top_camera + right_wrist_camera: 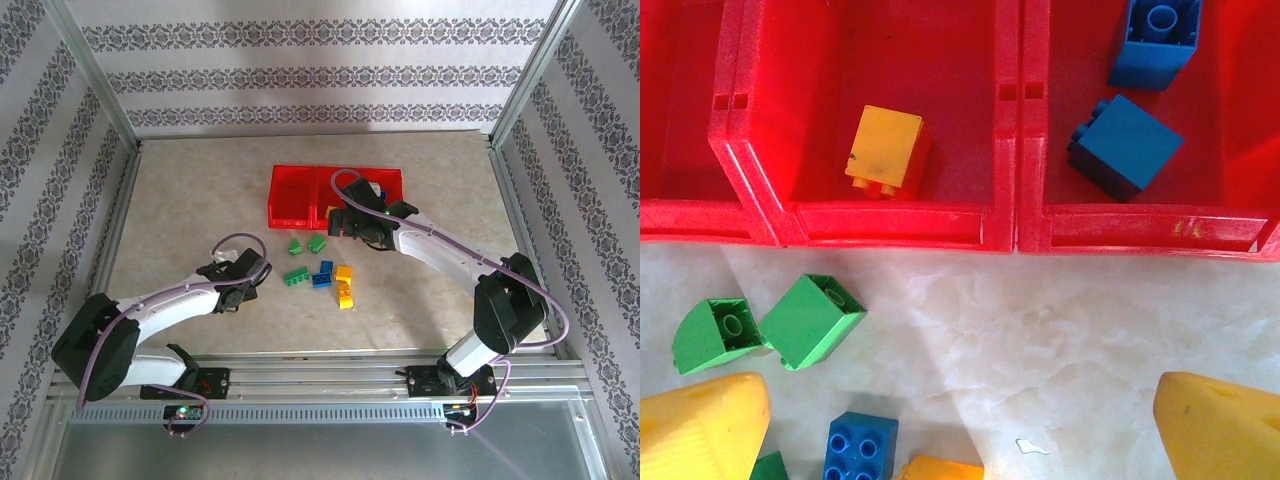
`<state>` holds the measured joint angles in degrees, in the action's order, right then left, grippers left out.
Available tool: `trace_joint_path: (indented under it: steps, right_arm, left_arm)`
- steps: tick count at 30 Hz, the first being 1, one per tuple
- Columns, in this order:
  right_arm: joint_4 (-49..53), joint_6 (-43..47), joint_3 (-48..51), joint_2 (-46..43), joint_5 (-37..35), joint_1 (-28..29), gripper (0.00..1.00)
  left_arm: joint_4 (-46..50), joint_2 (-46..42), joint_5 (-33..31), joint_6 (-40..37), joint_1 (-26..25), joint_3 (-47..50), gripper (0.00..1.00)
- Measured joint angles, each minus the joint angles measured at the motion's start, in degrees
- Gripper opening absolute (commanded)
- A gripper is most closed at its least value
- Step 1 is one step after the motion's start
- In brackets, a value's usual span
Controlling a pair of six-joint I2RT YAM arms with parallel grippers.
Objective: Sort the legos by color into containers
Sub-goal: Pick up the lego from the bottom-left of the table.
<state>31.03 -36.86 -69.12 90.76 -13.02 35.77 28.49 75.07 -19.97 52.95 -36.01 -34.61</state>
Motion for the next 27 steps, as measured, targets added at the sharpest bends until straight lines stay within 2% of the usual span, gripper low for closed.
trace_joint_path:
  steps: [3, 6, 12, 18, 23, 27]
  right_arm:
    - [0.0, -0.3, 0.0, 0.0, 0.0, 0.0, 0.98]
    - [0.0, -0.4, 0.0, 0.0, 0.0, 0.0, 0.98]
    - [0.3, -1.2, 1.2, -0.7, -0.1, 0.0, 0.98]
    - [2.8, -4.1, 4.4, -3.8, -1.8, 0.9, 0.98]
    - [5.7, -7.3, 8.5, -8.8, -4.2, 3.5, 0.98]
    - [7.3, -10.1, 13.4, -14.9, -4.9, 4.1, 0.98]
  left_arm:
    - [-0.4, 1.3, -0.3, -0.3, 0.1, -0.4, 0.38]
    - [-0.6, 1.7, -0.3, -0.7, 0.1, -1.0, 0.33]
    - [-0.3, 1.3, -0.1, -1.6, 0.1, -2.1, 0.30]
    - [2.1, -3.7, 0.2, -2.6, 0.1, -2.6, 0.27]
    - [2.3, -6.2, 1.4, -6.4, 0.1, -5.9, 0.27]
    - [0.2, -4.5, 4.1, -10.7, 0.1, -10.4, 0.25]
